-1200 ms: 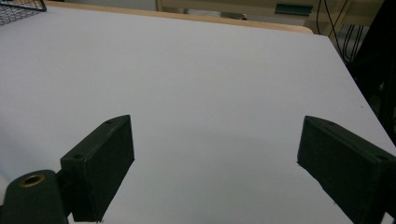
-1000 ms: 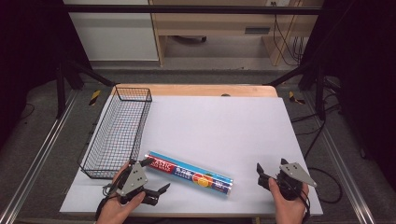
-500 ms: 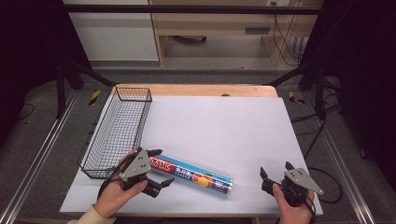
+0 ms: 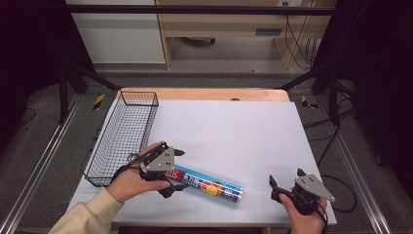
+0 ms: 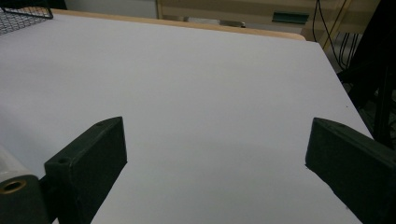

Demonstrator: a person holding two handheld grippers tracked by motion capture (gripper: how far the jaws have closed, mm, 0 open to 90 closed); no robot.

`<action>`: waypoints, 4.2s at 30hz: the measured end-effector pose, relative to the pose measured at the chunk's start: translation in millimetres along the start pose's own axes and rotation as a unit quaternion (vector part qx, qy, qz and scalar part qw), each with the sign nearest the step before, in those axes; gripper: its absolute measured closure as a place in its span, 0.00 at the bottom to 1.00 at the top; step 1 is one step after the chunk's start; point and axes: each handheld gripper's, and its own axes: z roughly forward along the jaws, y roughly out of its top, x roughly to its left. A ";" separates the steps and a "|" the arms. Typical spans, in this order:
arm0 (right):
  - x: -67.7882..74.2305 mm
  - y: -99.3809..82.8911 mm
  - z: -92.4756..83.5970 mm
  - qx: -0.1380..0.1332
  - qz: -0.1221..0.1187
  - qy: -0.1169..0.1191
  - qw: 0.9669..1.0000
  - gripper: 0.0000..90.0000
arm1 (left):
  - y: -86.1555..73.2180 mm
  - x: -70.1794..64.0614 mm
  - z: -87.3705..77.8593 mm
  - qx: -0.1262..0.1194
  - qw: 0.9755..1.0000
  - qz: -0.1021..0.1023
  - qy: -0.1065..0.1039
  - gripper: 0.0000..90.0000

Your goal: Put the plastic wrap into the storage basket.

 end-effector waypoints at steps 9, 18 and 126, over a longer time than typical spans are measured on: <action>1.4 0.6 0.5 -0.003 -0.002 -0.004 1.000 0.07 | 3.6 3.5 18.6 0.043 0.998 0.023 -0.033 0.04; 2.2 0.7 3.2 0.002 -0.001 0.002 1.000 0.07 | 9.3 2.8 34.5 0.080 0.994 0.064 -0.046 0.05; 3.9 -0.9 5.9 0.012 0.009 0.028 0.999 0.10 | -17.2 24.9 90.9 0.159 0.976 0.083 -0.120 0.28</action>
